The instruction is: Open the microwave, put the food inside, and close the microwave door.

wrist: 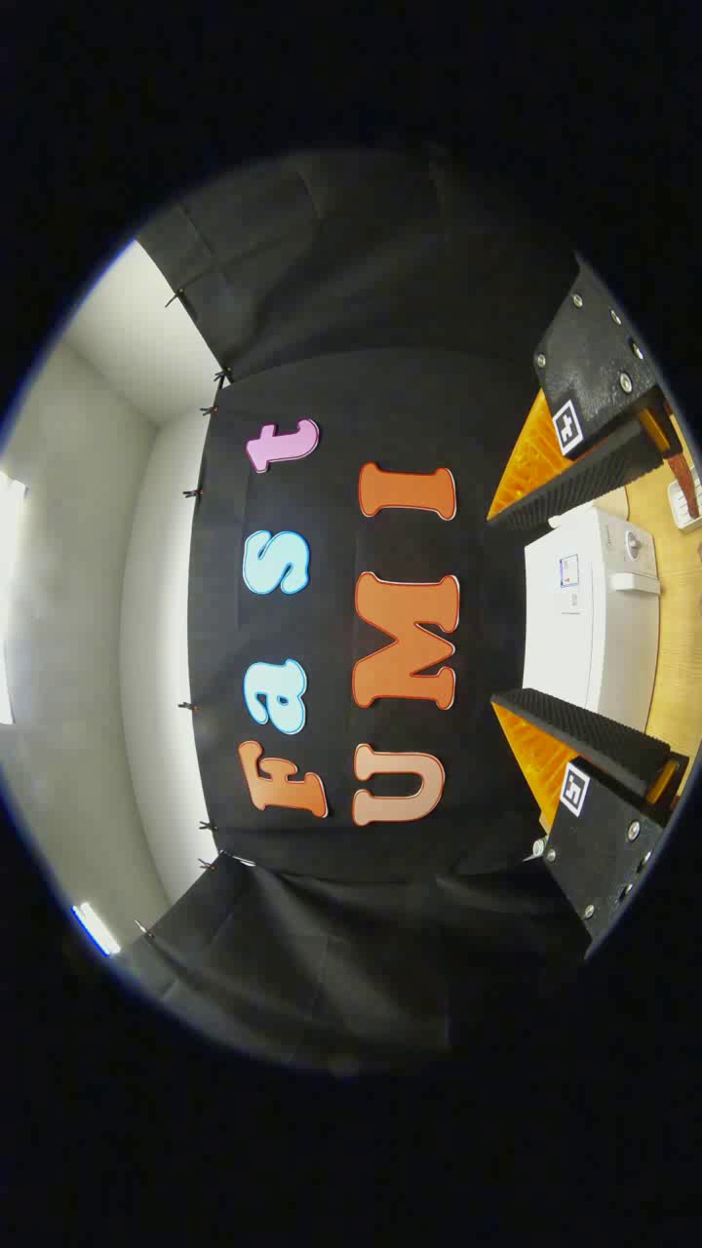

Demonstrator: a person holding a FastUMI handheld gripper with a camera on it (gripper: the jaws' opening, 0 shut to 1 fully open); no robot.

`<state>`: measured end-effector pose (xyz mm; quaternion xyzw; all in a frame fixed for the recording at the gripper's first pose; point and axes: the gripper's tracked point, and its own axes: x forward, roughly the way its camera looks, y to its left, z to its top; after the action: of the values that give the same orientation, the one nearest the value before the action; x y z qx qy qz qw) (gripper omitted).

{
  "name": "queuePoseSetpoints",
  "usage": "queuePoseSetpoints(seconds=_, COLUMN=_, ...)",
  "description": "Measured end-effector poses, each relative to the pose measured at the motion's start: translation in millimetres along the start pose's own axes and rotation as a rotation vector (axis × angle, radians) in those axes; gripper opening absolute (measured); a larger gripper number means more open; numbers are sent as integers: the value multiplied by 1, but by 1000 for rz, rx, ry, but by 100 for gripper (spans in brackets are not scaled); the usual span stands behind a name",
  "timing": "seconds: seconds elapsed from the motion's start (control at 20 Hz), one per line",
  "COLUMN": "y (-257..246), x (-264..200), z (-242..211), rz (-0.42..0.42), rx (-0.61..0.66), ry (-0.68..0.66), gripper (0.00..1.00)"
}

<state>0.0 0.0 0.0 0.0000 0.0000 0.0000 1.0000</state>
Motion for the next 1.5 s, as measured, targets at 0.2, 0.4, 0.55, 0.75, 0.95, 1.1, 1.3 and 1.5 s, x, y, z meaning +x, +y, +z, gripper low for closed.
queuePoseSetpoints(seconds=0.2, y=-30, x=5, z=4, rz=-10, rx=11, ry=-7, gripper=98)
queuePoseSetpoints(seconds=0.4, y=-41, x=14, z=-7, rz=-11, rx=6, ry=0, gripper=98)
queuePoseSetpoints(seconds=0.55, y=-46, x=17, z=-18, rz=-12, rx=21, ry=12, gripper=98)
queuePoseSetpoints(seconds=0.75, y=-58, x=23, z=-33, rz=-34, rx=47, ry=35, gripper=98)
queuePoseSetpoints(seconds=0.95, y=-63, x=23, z=-69, rz=-39, rx=64, ry=96, gripper=98)
queuePoseSetpoints(seconds=1.1, y=-59, x=24, z=-102, rz=-33, rx=73, ry=151, gripper=98)
queuePoseSetpoints(seconds=1.3, y=-50, x=25, z=-156, rz=-10, rx=72, ry=233, gripper=98)
queuePoseSetpoints(seconds=1.5, y=-36, x=32, z=-213, rz=15, rx=82, ry=317, gripper=99)
